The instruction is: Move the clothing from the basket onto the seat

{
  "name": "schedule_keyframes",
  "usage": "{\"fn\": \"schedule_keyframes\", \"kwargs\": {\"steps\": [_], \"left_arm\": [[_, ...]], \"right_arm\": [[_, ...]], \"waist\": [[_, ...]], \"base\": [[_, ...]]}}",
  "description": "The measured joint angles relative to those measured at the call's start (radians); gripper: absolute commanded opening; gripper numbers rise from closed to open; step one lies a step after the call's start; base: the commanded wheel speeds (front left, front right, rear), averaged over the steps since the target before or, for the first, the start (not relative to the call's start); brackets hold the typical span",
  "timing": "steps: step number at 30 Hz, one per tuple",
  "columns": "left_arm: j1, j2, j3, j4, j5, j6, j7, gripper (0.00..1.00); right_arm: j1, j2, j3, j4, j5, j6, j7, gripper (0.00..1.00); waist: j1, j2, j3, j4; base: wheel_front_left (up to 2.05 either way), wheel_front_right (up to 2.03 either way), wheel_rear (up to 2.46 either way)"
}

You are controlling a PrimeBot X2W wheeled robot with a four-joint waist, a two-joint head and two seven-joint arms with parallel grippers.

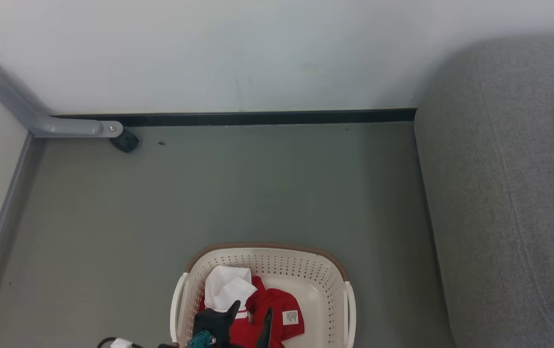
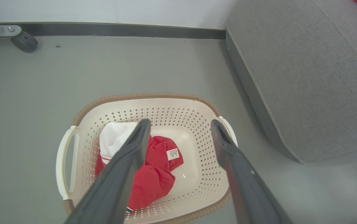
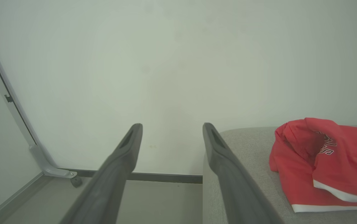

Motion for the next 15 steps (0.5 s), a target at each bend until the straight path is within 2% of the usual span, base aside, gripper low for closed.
{"fn": "schedule_keyframes", "kwargs": {"steps": [15], "left_arm": [[-0.219, -0.006, -0.080, 0.209, -0.236, 0.000, 0.008, 1.00]], "right_arm": [[-0.062, -0.055, -0.093, -0.101, 0.071, 0.041, -0.003, 1.00]], "waist": [[0.0000, 0.0001, 0.234, -0.057]], "base": [[0.00, 0.00, 0.00]]}}
